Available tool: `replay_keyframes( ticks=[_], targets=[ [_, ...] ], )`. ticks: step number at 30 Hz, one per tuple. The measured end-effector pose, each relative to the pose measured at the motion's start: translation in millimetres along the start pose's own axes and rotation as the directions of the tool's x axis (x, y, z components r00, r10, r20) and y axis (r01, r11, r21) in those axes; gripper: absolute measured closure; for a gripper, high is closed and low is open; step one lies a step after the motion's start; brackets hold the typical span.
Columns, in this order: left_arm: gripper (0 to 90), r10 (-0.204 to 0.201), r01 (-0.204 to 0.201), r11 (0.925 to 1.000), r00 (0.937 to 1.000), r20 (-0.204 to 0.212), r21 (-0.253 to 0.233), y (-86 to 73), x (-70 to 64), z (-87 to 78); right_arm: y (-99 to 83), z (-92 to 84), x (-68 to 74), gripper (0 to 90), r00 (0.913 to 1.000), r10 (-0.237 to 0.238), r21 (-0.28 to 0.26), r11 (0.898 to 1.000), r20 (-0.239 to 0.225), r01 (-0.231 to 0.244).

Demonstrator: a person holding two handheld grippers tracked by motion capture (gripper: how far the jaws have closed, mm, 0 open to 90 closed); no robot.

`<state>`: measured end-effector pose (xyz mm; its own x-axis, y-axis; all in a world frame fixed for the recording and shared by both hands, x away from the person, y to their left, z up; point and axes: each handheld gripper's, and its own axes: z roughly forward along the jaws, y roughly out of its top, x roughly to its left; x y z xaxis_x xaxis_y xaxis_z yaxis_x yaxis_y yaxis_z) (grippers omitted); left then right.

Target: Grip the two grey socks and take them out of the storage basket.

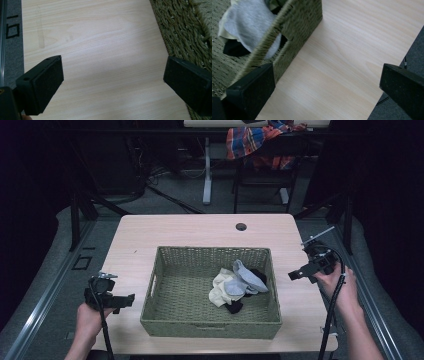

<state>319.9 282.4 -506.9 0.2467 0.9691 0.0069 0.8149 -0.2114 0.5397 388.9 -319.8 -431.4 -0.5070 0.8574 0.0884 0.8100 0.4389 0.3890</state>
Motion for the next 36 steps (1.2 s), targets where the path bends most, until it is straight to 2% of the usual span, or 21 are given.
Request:
replay_keyframes(
  ticks=[2,11,16,19,22,30,31,36],
  targets=[
    [3.0,0.001,-0.001,1.0,1.0,-0.002,-0.001,0.5,-0.7,0.1,6.4,-6.4,7.3,0.0,0.9998,-0.02,-0.003,1.0,0.004,0.02],
    [3.0,-0.001,0.001,1.0,1.0,0.0,0.002,0.3,0.1,1.0,20.0,-16.1,22.7,0.0,0.9974,-0.069,-0.017,0.997,0.018,0.069],
    [3.0,0.0,0.0,1.0,1.0,0.001,0.003,1.1,-0.6,1.8,38.7,-25.8,37.9,0.0,0.9952,-0.094,-0.053,0.994,-0.027,0.093],
    [2.9,-0.002,0.002,1.0,1.0,0.0,0.0,1.0,-0.7,1.1,47.5,-26.4,45.1,0.0,0.9924,-0.118,-0.052,0.992,-0.034,0.116],
    [2.9,-0.006,0.006,1.0,1.0,0.001,-0.003,0.3,0.0,1.1,61.9,-20.9,59.8,0.0,0.9873,-0.151,-0.05,0.988,-0.048,0.149],
    [2.9,-0.01,0.01,0.9999,0.9999,0.0,-0.009,0.7,0.1,0.8,78.7,-6.6,77.8,0.0,0.977,-0.203,-0.026,0.979,-0.066,0.201],
    [2.9,-0.005,0.005,1.0,1.0,0.002,-0.007,1.0,0.1,0.5,83.2,-2.0,82.0,0.5,0.9717,-0.226,-0.018,0.974,-0.07,0.225],
    [2.9,-0.006,0.006,0.9999,1.0,0.0,-0.011,0.8,0.1,0.6,90.0,6.9,88.1,1.1,0.9696,-0.23,-0.006,0.973,-0.084,0.23]
  ],
)
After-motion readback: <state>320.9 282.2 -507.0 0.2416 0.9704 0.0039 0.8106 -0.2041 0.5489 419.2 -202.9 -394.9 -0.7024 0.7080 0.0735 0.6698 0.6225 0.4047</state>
